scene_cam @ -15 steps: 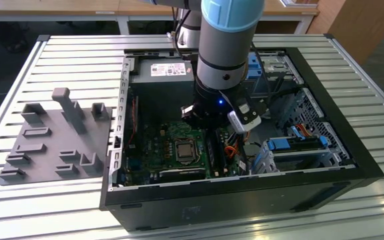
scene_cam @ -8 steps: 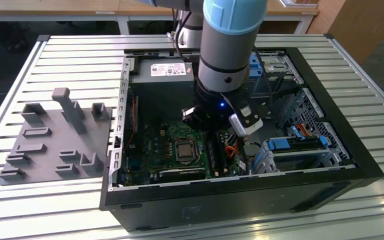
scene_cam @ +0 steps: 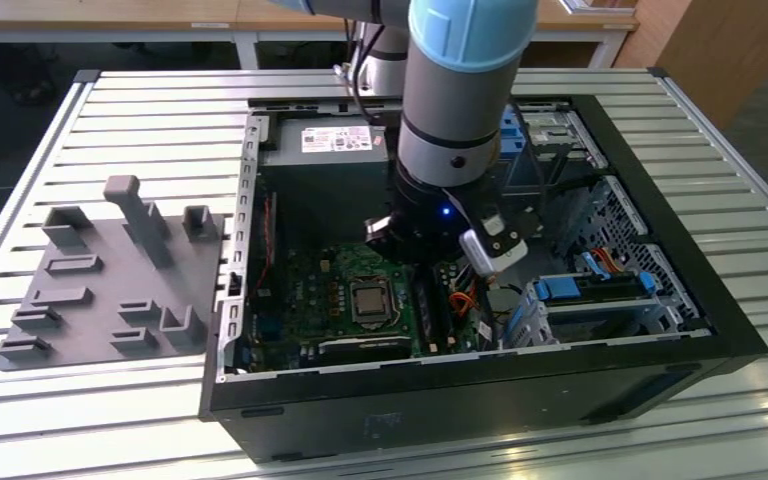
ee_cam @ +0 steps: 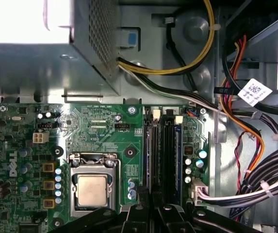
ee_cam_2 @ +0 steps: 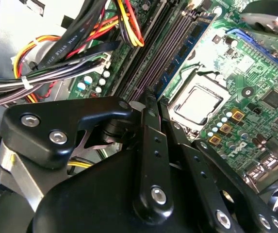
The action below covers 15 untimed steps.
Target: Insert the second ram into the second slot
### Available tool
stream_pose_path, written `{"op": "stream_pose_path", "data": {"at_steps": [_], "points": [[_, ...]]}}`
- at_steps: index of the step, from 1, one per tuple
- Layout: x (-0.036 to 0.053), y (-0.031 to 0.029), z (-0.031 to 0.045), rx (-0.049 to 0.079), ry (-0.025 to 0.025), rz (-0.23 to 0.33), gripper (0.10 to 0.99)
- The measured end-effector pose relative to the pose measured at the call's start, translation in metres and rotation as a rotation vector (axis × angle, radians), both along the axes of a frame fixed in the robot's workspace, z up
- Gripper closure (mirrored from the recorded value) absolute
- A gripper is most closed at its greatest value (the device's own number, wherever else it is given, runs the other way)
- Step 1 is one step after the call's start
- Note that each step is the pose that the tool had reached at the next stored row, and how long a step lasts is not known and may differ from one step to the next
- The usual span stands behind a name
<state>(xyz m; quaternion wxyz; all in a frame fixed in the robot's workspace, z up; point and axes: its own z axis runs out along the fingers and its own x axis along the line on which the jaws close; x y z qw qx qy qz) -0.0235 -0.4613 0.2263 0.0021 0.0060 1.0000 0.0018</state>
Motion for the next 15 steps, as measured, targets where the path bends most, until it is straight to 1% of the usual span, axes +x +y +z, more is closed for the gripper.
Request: {"op": "stream_pose_path", "data": {"at_steps": [8,15], "points": [[0.0056,-0.0001,-0.0015,0.0,0.0007,-0.016,0.949],[0.0058,-0.0001,-0.0048,0.0,0.0008,-0.016,0.949]]}}
